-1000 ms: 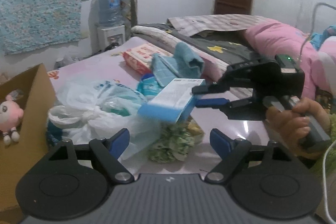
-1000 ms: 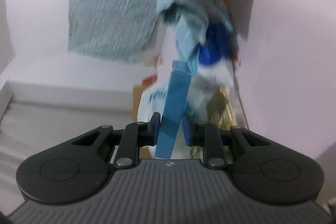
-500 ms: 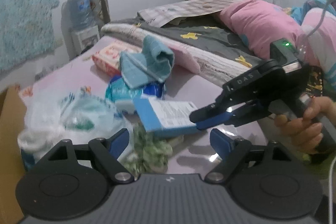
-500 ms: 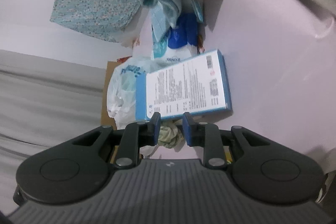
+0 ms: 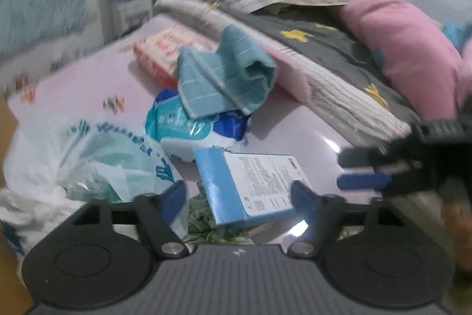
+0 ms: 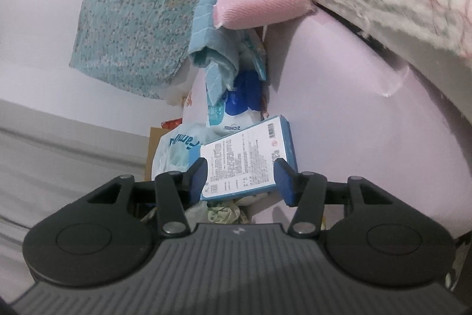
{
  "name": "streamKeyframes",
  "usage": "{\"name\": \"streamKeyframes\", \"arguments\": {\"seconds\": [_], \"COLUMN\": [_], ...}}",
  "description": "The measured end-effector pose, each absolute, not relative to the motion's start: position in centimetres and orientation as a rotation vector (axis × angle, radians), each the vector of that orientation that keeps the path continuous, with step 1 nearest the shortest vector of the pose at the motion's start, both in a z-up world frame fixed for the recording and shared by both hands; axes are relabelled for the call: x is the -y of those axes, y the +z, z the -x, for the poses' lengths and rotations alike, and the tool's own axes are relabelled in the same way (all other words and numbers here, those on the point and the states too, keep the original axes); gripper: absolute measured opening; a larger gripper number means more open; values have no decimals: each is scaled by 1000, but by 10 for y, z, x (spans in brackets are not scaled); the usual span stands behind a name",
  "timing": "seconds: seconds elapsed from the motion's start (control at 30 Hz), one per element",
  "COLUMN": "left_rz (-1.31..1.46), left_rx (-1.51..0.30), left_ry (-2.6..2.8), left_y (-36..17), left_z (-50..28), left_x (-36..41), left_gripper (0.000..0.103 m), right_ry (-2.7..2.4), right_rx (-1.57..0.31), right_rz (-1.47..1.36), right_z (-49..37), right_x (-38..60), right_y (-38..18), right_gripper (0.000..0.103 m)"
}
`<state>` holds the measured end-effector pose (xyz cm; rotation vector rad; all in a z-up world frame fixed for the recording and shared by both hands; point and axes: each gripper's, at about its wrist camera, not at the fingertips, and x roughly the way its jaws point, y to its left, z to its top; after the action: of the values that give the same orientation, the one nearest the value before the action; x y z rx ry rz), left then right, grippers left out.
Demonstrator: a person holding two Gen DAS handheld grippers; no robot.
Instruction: Organize soft objects
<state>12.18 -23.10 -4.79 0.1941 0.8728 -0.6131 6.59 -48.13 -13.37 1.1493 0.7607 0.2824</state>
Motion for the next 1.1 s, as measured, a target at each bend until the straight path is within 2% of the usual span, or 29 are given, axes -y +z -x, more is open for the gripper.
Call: {"name": "streamKeyframes", "arguments": {"seconds": [0.03,0.07,0.1,0.13,0.17,0.57,0.8,0.87,1.0,1.1], "left_rz": [-172,-144,-119,-92,-64,4,-70,-110,-167,-193], "left_rx": [-899,-930,-953,-977,-993,-1016,-1094,-1116,-1147,-1130], "left_ry": [-607,-597,-591,-589,-590,-755,-862,-875,-887,-913], "left_y": [-50,-52,-54,-55,-54,-34,-56,-67,-80,-74], "left_z": [-128,-135,-141,-145,-147,-101,-57,-49,-41,-35], "left_x": [231,230,230,228,225,228,244,248,249,244], "left_gripper": [55,50,39,33,33,33,34,37,59,63], "right_ry": [283,283,283,283,282,272,231,221,220,218], "right_rx": [-760,-759,-758,-759,-760,-774,-779,-785,-795,-797], "right_rz": [-1161,-1170,-1179,-1185,-1189,-1239,-1240,-1235,-1224,-1206], "right_z": [-65,-64,-63,-62,-61,-39,-26,-24,-26,-30], "right_x": [480,480,479,478,476,472,477,477,474,473], "right_y": [-137,-139,-141,-143,-144,-157,-161,-164,-166,-164], "right_gripper": [50,50,51,51,51,53,54,54,54,54]}}
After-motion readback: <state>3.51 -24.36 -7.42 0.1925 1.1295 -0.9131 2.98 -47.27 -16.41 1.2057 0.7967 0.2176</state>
